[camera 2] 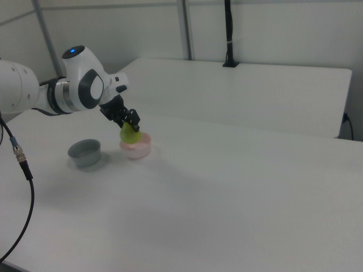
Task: Place the pear in the bowl
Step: 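Carry the pear over the pink bowl and lower it inside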
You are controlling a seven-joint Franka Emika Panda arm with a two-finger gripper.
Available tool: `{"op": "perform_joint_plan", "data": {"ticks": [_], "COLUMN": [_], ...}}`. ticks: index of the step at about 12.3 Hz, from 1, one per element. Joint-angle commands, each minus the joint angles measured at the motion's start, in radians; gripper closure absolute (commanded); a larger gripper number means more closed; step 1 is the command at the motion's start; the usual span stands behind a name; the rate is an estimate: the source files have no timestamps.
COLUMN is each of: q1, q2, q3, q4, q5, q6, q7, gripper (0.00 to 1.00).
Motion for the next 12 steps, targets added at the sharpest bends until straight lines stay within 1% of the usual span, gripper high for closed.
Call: {"op": "perform_joint_plan", "data": {"ticks": [1, 4, 5, 6, 7, 8, 9, 10, 11, 12], "q1": [0.016, 0.01, 0.01, 0.01, 0.008, 0.01, 0.01, 0.008, 0.007, 0.007], "q2": [0.019, 0.045, 0.051, 0.056, 0.057, 0.062, 0.068, 0.07, 0.068, 0.067], "q3": [-0.014, -0.014, -0.014, -0.014, -0.014, -0.015, -0.015, -0.015, -0.015, -0.015], "q4": [-0.014, -0.012, -0.012, -0.011, -0.011, -0.011, -0.009, -0.007, -0.007, -0.009], "q5": [-0.002, -0.002, -0.002, -0.001, -0.002, -0.002, -0.002, -0.002, 0.001, 0.002], "q6": [0.096, 0.147, 0.148, 0.149, 0.149, 0.147, 0.148, 0.147, 0.147, 0.144], "q7": [0.019, 0.019, 0.019, 0.019, 0.019, 0.019, 0.019, 0.019, 0.021, 0.021], "gripper": [0.56, 0.55, 0.5, 0.43, 0.4, 0.35, 0.34, 0.19, 0.02, 0.0]}}
